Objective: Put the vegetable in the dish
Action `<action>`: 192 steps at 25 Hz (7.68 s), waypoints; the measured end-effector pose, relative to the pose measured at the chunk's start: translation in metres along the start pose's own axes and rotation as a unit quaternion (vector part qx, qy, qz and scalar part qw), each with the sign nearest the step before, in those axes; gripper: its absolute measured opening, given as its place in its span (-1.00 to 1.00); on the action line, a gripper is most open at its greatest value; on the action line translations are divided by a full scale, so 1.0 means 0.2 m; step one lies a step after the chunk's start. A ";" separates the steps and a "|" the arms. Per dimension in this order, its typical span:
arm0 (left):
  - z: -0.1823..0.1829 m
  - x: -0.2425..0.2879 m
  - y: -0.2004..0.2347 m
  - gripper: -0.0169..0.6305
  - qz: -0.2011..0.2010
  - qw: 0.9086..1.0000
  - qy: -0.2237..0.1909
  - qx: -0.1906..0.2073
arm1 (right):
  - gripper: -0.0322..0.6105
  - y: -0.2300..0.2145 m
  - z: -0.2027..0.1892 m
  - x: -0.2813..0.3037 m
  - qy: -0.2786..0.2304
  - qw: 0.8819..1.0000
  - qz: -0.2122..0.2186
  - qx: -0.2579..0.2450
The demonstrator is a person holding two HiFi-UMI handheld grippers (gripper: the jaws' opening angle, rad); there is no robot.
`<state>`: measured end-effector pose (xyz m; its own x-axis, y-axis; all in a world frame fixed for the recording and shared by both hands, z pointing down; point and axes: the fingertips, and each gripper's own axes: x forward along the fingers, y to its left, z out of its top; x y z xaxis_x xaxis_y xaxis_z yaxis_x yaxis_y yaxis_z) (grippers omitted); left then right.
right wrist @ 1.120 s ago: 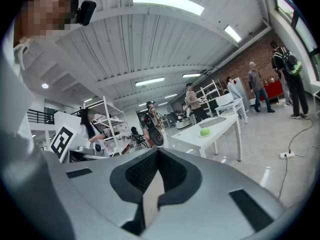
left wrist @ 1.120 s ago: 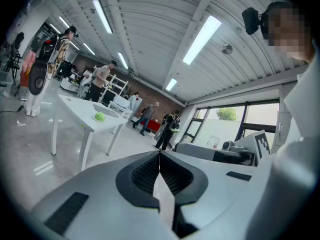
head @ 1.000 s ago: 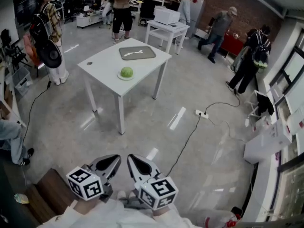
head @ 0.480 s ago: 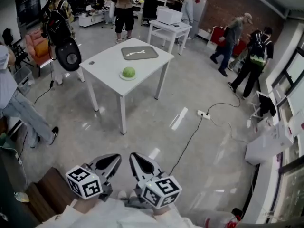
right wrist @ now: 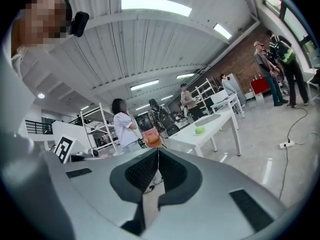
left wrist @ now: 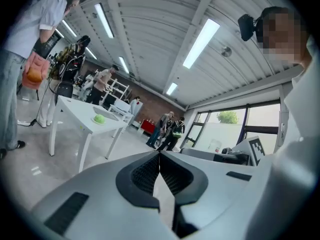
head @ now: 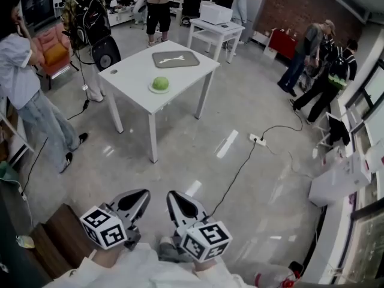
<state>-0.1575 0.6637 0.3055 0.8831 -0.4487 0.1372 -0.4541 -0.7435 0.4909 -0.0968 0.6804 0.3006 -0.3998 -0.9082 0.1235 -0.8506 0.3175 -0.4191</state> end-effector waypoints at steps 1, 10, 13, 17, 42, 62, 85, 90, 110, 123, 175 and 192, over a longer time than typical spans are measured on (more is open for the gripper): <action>-0.01 0.00 0.00 -0.92 0.001 1.000 0.000 -0.004 | -0.86 -0.01 -0.01 0.00 0.002 1.000 0.001 0.002; -0.06 0.10 0.09 -0.92 0.014 1.000 0.013 -0.011 | -0.86 -0.10 -0.01 0.07 0.006 1.000 0.003 -0.002; 0.01 0.19 0.16 -0.92 0.005 1.000 0.012 -0.012 | -0.86 -0.13 0.04 0.17 0.007 1.000 0.001 -0.008; 0.14 0.30 0.28 -0.92 -0.026 0.999 0.007 -0.020 | -0.86 -0.22 0.11 0.38 0.001 1.000 -0.004 -0.006; 0.81 0.81 1.28 -0.92 -0.044 0.997 0.062 -0.009 | -0.86 -0.52 0.50 1.53 -0.006 0.998 -0.062 -0.011; 1.18 1.55 1.81 -0.92 0.020 0.999 0.042 -0.019 | -0.86 -1.21 0.87 2.22 0.010 1.000 -0.020 -0.015; 1.35 1.88 2.16 -0.92 0.115 0.992 0.016 -0.047 | -0.86 -1.58 1.01 2.64 0.062 0.997 0.036 -0.011; 1.34 1.89 2.21 -0.92 0.103 0.993 0.026 -0.059 | -0.86 -1.60 0.99 2.67 0.068 0.997 0.021 -0.007; 1.24 1.95 2.52 -0.92 0.109 0.987 0.099 -0.059 | -0.86 -1.73 0.82 2.85 0.114 0.993 -0.024 0.024; 1.09 2.06 2.73 -0.91 0.104 0.980 0.147 -0.090 | -0.85 -1.97 0.68 2.96 0.144 0.987 -0.050 0.042; 0.78 2.08 3.05 -0.38 0.166 0.939 0.267 -0.141 | -0.52 -2.28 0.19 3.00 0.289 0.943 -0.144 0.073; 0.76 2.08 3.01 -0.44 0.169 0.926 0.305 -0.143 | -0.69 -2.24 0.17 3.01 0.333 0.931 -0.134 0.066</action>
<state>-0.0811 -0.0468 0.5273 0.6375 -0.2037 0.7431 -0.7446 -0.4107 0.5262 0.0555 -0.0185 0.5326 -0.3401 -0.5654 0.7514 -0.9183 0.0274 -0.3950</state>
